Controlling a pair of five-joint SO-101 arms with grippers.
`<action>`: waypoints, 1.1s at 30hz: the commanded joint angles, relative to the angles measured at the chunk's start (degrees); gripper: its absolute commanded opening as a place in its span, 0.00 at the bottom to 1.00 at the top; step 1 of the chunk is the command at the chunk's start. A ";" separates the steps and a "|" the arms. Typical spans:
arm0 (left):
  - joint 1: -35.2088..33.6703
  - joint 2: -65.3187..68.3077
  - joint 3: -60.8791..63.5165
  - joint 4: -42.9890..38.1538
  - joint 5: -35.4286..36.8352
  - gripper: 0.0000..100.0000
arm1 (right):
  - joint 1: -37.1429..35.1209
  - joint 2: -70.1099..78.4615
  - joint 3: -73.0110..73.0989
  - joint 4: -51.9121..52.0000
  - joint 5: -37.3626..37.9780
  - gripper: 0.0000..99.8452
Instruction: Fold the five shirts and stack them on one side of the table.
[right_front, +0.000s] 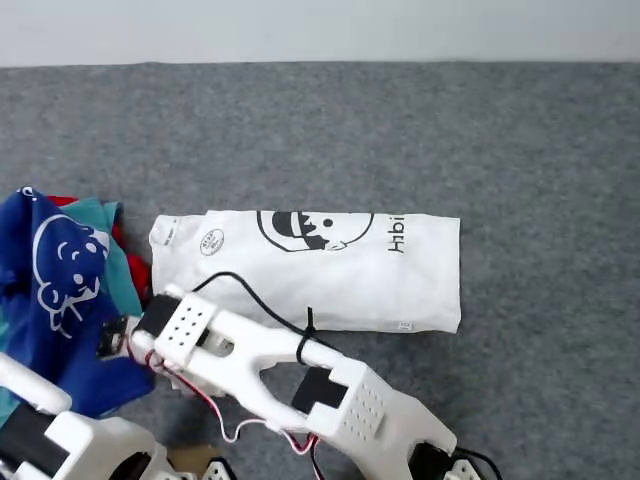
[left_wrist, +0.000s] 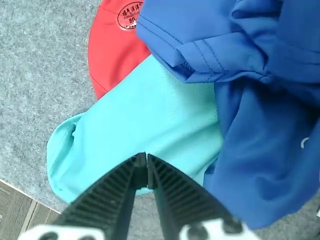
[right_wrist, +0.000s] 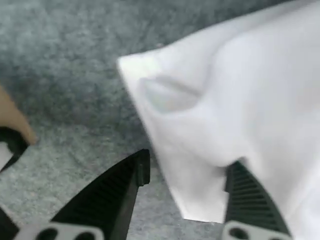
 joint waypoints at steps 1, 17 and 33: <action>-0.26 -2.64 -2.33 0.44 -0.44 0.01 | -0.31 2.59 -2.37 -1.71 -0.26 0.07; 0.00 -2.29 -2.33 0.44 -0.44 0.01 | 2.86 -0.48 -5.36 1.19 -0.26 0.01; 0.00 -2.29 -2.33 0.44 -0.44 0.01 | 12.09 -10.42 -5.98 1.98 2.99 0.01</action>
